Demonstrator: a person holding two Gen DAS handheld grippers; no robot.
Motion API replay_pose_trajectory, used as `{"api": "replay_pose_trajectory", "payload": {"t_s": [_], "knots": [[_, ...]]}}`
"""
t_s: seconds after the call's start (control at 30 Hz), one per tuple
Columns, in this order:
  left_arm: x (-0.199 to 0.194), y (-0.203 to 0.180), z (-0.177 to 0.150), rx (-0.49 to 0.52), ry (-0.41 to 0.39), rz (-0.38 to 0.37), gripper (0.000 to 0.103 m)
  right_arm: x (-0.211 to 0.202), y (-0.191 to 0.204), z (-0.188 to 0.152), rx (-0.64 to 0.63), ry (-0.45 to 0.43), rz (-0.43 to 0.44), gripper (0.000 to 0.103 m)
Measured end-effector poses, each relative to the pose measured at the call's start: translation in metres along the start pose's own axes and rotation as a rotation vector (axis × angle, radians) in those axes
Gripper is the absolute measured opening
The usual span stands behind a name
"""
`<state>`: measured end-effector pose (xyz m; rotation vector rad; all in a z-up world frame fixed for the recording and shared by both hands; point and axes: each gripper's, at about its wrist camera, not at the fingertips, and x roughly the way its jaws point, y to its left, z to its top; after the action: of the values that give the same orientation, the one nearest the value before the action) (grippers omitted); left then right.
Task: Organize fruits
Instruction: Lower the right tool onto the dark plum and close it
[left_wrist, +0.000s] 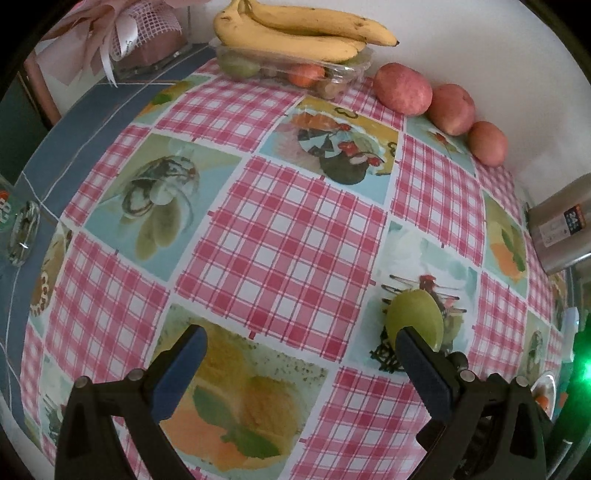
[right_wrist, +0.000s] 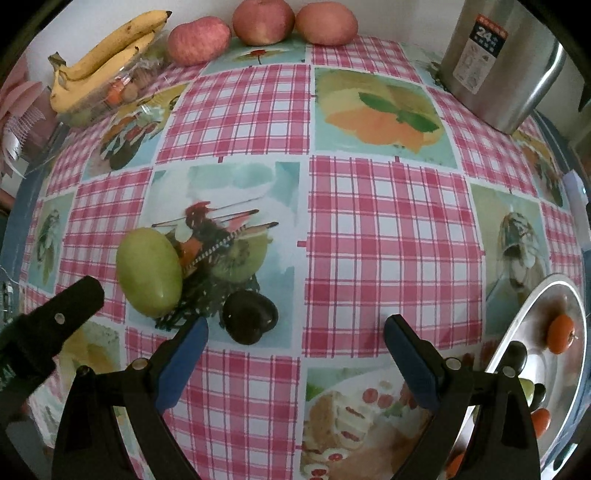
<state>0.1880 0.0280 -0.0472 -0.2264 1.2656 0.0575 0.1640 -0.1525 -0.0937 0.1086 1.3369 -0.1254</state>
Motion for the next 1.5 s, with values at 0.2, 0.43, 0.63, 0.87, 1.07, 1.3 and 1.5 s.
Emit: {"api": "replay_pose_trajectory", "payload": {"t_s": [0.2,0.43,0.63,0.87,1.07,1.3,1.5], "knots": [[0.001,0.001,0.002,0.003,-0.001,0.0,0.103,0.004,0.005,-0.003,-0.015,-0.005,-0.029,0.097],[-0.003,0.0,-0.001,0.0,-0.004,-0.008,0.103,0.009,0.003,-0.004,-0.012,0.007,-0.022,0.103],[-0.004,-0.001,-0.001,-0.003,-0.002,-0.021,0.103,0.01,0.004,0.006,0.01,0.046,-0.028,0.103],[0.0,-0.003,-0.001,-0.004,0.015,-0.038,0.103,0.003,0.004,-0.008,0.023,-0.063,-0.037,0.103],[0.002,-0.002,0.001,-0.023,0.017,-0.064,0.103,0.004,0.003,-0.006,0.016,-0.027,-0.028,0.103],[0.007,-0.005,-0.001,-0.033,0.04,-0.073,0.103,0.003,0.003,0.0,0.032,-0.014,-0.033,0.099],[0.004,-0.003,0.0,-0.041,0.036,-0.087,0.103,-0.005,0.007,0.002,0.02,-0.038,-0.027,0.07]]}}
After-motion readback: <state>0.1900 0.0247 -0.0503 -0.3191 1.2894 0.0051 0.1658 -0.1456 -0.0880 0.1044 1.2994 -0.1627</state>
